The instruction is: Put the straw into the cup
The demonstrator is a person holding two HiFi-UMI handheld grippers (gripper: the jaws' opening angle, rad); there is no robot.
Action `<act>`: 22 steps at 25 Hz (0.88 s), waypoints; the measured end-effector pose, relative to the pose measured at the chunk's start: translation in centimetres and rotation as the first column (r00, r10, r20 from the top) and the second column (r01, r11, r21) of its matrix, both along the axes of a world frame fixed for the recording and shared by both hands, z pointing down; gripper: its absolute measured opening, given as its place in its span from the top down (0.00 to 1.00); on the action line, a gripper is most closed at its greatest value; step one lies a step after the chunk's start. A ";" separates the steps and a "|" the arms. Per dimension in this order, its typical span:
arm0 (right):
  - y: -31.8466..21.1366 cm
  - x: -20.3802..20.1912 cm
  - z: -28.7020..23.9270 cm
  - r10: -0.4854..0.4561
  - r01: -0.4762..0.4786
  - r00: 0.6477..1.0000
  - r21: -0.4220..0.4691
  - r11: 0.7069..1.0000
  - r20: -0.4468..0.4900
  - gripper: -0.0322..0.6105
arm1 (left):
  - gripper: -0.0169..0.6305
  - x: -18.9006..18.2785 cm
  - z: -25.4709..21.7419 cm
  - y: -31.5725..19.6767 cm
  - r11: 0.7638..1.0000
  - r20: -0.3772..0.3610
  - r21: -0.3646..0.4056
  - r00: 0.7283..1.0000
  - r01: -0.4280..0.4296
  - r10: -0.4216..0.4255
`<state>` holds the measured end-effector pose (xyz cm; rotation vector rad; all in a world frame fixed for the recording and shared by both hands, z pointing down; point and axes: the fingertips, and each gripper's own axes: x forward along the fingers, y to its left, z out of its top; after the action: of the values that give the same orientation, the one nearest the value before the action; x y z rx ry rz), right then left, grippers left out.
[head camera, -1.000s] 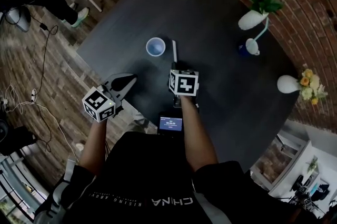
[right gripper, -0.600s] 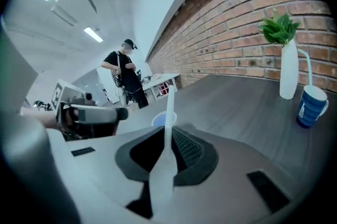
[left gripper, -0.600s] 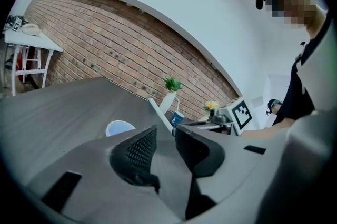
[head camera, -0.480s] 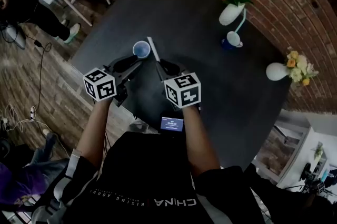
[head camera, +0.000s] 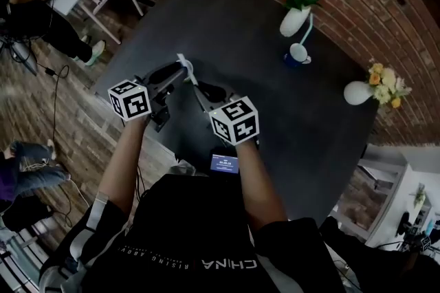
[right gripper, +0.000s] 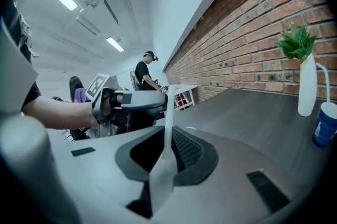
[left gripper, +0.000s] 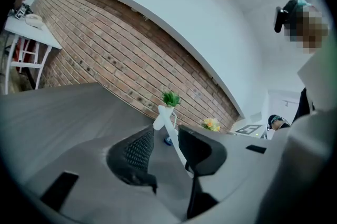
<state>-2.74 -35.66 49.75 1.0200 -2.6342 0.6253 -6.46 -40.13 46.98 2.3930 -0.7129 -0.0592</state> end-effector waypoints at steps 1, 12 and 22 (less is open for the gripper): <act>0.0 -0.1 -0.1 -0.006 0.006 1.000 0.004 1.000 0.003 0.87 | 0.77 -0.1 -0.1 -0.2 1.000 0.000 0.002 1.000 0.006 -0.006; 0.2 -1.7 -0.7 -0.072 0.071 0.997 0.052 0.996 0.005 0.87 | 0.78 -0.9 -1.7 -0.6 1.000 -0.080 -0.011 0.997 -0.003 0.003; -1.0 -2.7 0.3 -0.116 0.119 0.991 0.041 0.992 -0.074 0.87 | 0.88 -1.3 -2.5 -1.1 0.998 -0.025 0.051 0.999 -0.041 0.042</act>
<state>-5.44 -36.66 50.05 0.8748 -2.6335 0.4957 -7.75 -41.20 44.49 2.4497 -0.6572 -0.0915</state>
